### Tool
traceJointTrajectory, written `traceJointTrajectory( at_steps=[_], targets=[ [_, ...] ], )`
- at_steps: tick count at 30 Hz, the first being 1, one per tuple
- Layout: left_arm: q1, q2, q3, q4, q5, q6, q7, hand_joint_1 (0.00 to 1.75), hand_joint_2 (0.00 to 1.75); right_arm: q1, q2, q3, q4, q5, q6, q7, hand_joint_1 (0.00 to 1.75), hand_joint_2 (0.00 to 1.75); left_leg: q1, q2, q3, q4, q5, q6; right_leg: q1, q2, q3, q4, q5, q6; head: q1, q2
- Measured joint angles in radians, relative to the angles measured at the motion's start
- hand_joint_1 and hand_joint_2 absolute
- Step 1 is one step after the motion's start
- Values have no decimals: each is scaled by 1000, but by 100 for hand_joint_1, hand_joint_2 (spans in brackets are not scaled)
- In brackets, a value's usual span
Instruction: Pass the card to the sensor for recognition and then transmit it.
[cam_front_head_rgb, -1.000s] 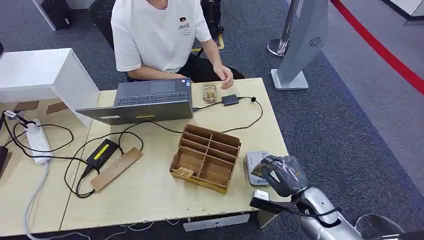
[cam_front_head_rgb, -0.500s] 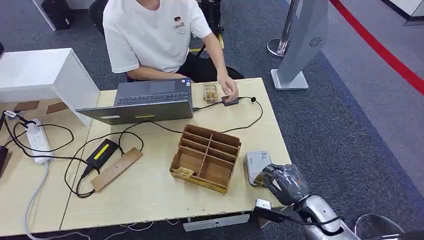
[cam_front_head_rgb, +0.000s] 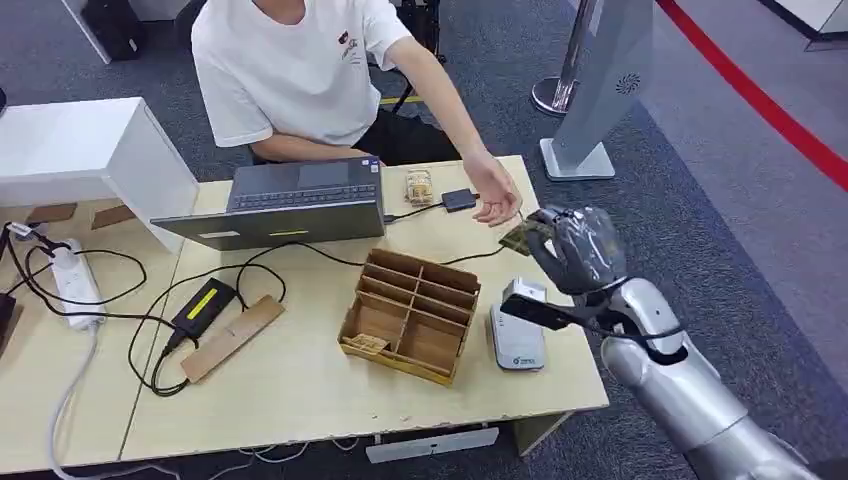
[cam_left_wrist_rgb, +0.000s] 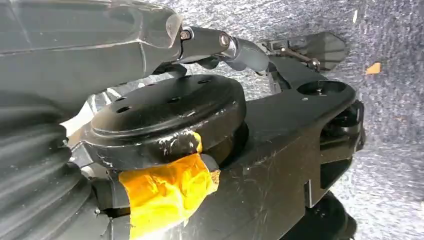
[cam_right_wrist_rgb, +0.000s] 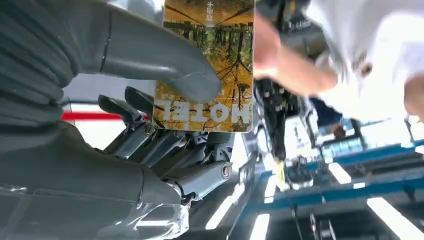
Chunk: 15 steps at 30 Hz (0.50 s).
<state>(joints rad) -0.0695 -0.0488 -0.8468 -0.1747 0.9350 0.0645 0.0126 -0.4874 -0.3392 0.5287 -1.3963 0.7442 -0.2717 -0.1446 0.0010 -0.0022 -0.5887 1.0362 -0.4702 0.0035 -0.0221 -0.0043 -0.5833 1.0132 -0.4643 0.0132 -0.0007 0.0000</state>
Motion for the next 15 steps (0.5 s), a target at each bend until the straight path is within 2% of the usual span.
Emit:
traceJointTrajectory(
  at_steps=[4, 8, 9, 13, 15],
  targets=[
    [-5, 1, -30, 0, -21, 0, 1, 0, 175, -173, 52, 61, 89, 24, 33, 48, 175, 175, 0, 0, 1, 0, 2, -2, 0, 0, 0, 0, 1, 0, 0, 0],
    [-11, 1, -65, 0, -38, -5, 1, 0, 175, -304, 136, 137, 224, 67, 36, 92, 175, 175, 1, 1, 1, 0, 3, -2, 0, 1, -1, 1, 2, -2, 0, 0],
    [-12, 2, -70, 0, -40, -6, 1, 0, 175, -324, 152, 151, 250, 75, 35, 100, 175, 175, 1, 1, 1, 0, 3, -2, 0, 1, -1, 1, 2, -2, 0, 0],
    [-12, 2, -72, 0, -41, -6, 1, 0, 175, -332, 158, 156, 260, 77, 35, 102, 175, 175, 1, 1, 1, 0, 3, -2, 0, 1, -1, 1, 2, -2, 0, 0],
    [-14, 2, -85, 0, -44, -8, 1, 0, 175, -372, 195, 183, 321, 87, 29, 115, 175, 175, 1, 0, 1, 0, 3, -3, 1, 1, -2, 1, 2, -2, 0, 0]
  ],
)
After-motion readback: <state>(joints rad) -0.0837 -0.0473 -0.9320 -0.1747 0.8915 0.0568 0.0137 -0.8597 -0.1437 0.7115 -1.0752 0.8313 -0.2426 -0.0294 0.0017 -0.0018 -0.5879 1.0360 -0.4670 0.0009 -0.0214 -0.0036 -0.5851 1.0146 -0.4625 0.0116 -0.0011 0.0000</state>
